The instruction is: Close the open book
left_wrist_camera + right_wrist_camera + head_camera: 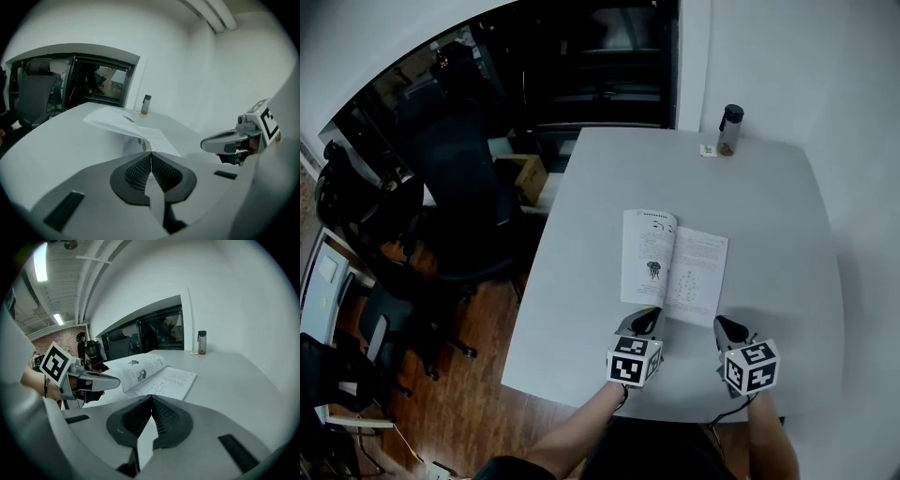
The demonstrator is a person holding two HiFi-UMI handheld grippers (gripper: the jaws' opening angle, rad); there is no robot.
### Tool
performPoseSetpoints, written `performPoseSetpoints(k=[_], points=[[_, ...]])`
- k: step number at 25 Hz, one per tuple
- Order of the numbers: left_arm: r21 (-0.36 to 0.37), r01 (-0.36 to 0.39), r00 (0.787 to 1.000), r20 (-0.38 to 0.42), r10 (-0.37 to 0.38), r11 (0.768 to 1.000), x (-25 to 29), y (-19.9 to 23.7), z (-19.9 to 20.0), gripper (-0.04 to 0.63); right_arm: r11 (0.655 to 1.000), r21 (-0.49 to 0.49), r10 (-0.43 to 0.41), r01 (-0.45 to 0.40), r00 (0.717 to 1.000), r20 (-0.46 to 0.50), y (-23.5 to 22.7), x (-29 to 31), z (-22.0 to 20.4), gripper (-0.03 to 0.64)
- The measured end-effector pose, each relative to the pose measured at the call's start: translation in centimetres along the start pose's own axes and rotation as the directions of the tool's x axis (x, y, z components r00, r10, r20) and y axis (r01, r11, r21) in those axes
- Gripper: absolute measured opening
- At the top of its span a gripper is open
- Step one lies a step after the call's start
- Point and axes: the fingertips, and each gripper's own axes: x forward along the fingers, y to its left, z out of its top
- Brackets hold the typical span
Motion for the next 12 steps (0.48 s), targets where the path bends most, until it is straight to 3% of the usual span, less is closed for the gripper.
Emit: performPoseSetpoints(k=[7, 12], points=[[0.017, 0.036, 0.996, -0.076, -0.035, 0.999, 2.2, -2.4, -2.1, 0.006, 1.000, 0.006, -0.011, 0.011, 1.000, -0.004, -1.7, -1.2, -0.6, 0.003], [0.028, 0.058, 0.996, -0.074, -0.056, 0.998, 1.6, -3.6, -1.7, 0.006, 1.000, -0.001, -0.018, 0.018, 1.000, 0.026, -2.4, -0.8, 0.8, 0.003]])
